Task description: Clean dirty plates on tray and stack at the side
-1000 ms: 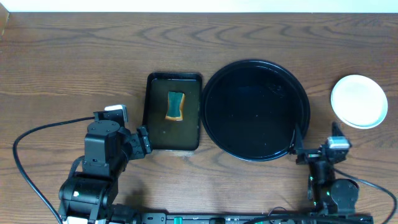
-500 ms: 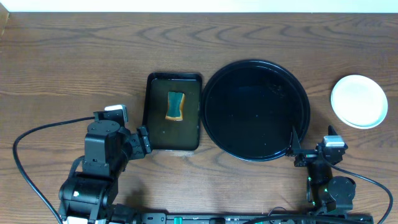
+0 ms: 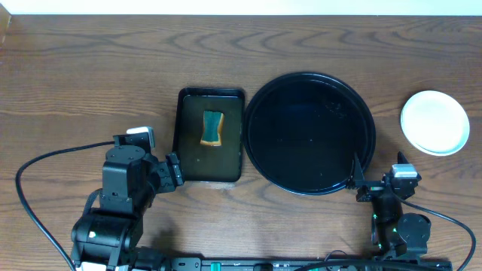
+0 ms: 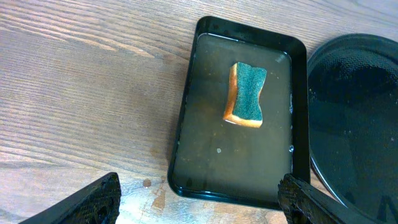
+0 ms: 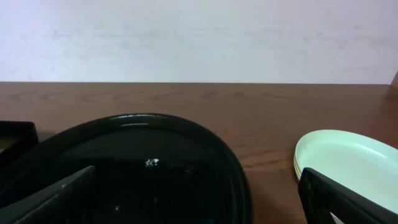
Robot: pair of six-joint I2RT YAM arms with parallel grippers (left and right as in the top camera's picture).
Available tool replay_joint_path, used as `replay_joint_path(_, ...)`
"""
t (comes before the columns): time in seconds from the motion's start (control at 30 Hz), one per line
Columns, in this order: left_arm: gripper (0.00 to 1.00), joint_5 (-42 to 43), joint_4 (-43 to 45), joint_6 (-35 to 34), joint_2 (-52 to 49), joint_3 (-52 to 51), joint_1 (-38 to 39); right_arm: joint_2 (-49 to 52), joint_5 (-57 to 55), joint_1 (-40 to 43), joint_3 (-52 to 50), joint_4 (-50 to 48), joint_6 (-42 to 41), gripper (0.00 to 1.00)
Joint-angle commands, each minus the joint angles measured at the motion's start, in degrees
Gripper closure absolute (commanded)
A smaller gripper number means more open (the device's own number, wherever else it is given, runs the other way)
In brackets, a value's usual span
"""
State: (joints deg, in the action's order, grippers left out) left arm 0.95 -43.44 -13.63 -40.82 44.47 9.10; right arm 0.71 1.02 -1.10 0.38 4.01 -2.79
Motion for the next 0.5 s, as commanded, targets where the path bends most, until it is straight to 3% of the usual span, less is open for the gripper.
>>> replay_joint_path(0.0,0.18,-0.13,0.04,0.5,-0.02,-0.11,0.02,-0.33,-0.57,-0.7,-0.07,0.28,-0.81,0.01)
replay_joint_path(0.27,0.18,-2.71,-0.5,1.16,2.56,-2.01,-0.09,-0.33,-0.55,-0.7,-0.07,0.28,-0.81,0.01)
replay_joint_path(0.47,0.18,-2.71,4.55,1.09,13.46,-12.85,-2.27,-0.33,-0.57,-0.7,-0.07,0.26,-0.81,0.01)
